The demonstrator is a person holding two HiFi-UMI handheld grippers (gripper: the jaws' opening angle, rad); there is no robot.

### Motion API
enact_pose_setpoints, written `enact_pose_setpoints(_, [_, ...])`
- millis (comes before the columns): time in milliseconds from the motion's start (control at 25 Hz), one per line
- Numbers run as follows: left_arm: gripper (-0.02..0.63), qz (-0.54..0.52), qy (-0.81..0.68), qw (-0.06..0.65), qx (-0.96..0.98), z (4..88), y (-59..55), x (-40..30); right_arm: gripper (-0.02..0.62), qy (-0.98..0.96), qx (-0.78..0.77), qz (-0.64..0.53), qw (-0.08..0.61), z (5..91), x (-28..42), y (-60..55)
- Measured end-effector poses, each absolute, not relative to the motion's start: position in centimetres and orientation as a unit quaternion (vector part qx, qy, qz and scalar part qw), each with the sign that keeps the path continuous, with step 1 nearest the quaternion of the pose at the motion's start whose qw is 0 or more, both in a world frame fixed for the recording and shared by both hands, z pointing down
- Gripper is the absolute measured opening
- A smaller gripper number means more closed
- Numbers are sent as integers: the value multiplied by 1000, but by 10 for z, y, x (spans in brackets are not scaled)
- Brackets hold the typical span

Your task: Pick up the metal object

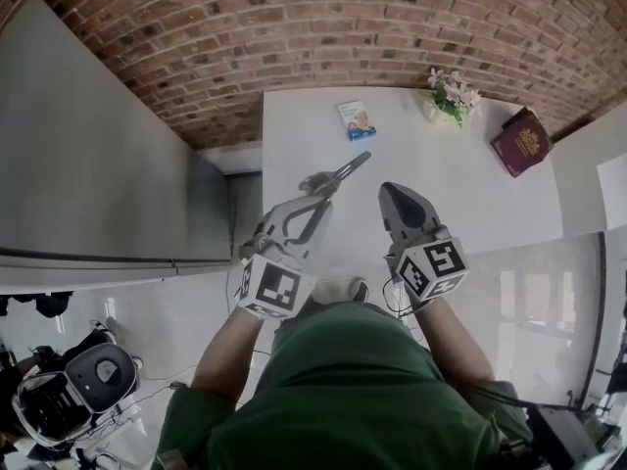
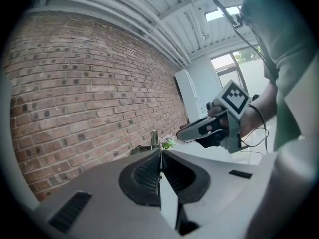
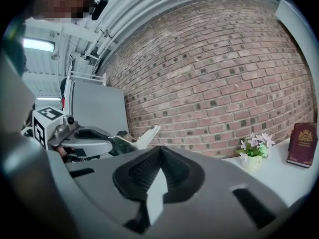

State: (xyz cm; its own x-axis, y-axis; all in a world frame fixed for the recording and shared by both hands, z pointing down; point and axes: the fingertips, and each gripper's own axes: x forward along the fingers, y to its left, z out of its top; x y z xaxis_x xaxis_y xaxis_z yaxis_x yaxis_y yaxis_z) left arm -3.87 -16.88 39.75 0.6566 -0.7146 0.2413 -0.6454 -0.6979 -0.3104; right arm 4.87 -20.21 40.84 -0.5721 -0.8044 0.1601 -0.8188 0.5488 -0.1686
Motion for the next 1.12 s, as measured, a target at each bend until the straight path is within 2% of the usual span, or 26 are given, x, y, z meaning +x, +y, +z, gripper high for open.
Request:
enact_pose_setpoints(720, [12, -205, 358, 99, -906, 414, -164, -31, 2, -879, 460, 122, 34, 418, 53, -202])
enact_pose_setpoints(1120, [12, -222, 361, 76, -902, 433, -161, -39, 2, -875, 463, 134, 45, 429, 59, -197])
